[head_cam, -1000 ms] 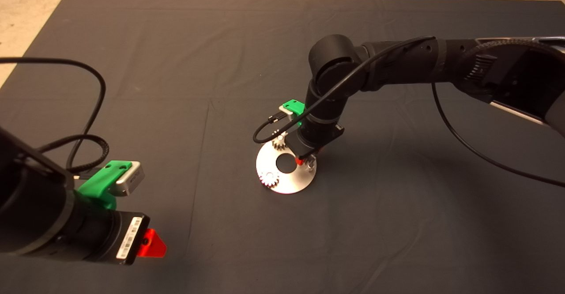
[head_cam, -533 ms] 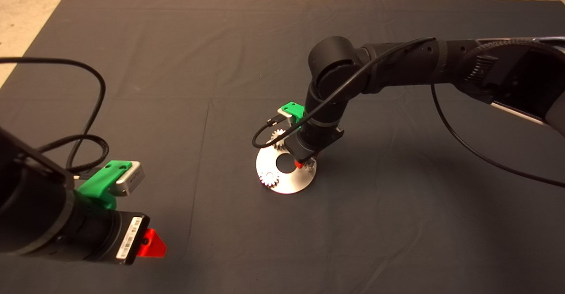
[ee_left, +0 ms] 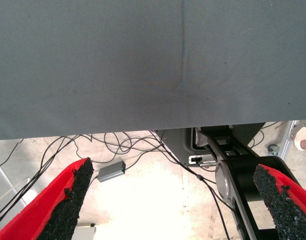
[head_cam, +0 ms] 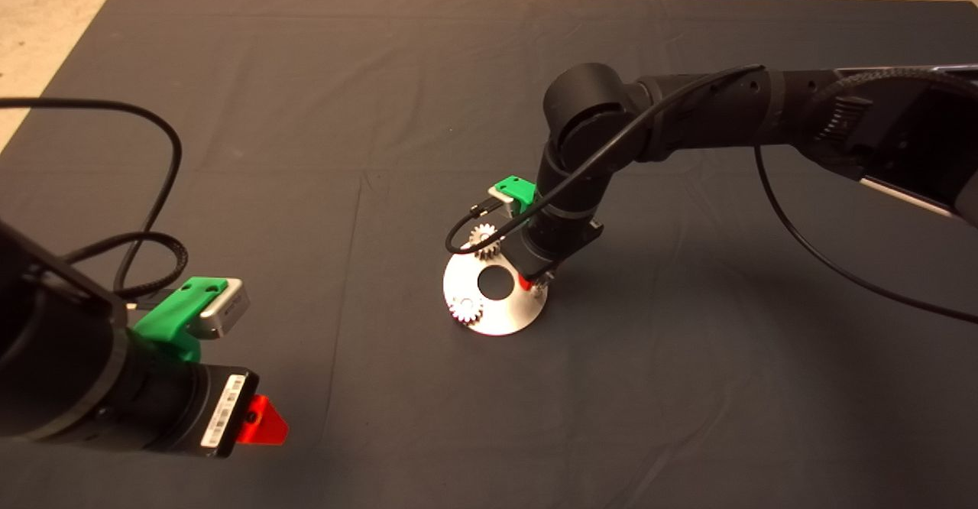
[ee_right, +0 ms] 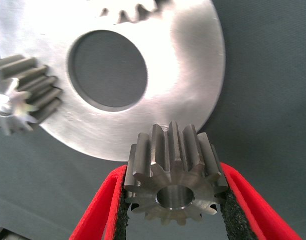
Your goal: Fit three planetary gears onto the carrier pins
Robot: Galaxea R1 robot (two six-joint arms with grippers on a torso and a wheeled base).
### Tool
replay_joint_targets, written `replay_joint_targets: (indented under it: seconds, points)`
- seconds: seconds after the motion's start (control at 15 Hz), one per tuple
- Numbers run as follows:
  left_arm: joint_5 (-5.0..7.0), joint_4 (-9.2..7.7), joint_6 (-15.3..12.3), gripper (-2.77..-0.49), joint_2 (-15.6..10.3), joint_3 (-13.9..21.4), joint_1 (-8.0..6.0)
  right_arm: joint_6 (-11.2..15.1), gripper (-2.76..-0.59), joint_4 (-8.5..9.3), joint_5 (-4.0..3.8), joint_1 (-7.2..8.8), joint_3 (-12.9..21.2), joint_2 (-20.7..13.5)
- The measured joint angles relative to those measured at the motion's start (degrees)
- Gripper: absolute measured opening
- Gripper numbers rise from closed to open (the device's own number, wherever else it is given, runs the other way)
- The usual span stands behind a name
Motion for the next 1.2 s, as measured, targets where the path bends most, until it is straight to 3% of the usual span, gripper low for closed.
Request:
replay_joint_targets:
  seconds: [0.27, 1.2]
  points:
    - [0.0, -0.01, 0.0, -0.92, 0.0, 0.0, 0.0, -0.3, -2.26, -0.02, -0.16, -1.05, 0.4, -0.8]
    - [0.0, -0.01, 0.0, -0.92, 0.0, 0.0, 0.0, -0.4, -2.26, -0.02, -0.13, -1.19, 0.7, -0.9]
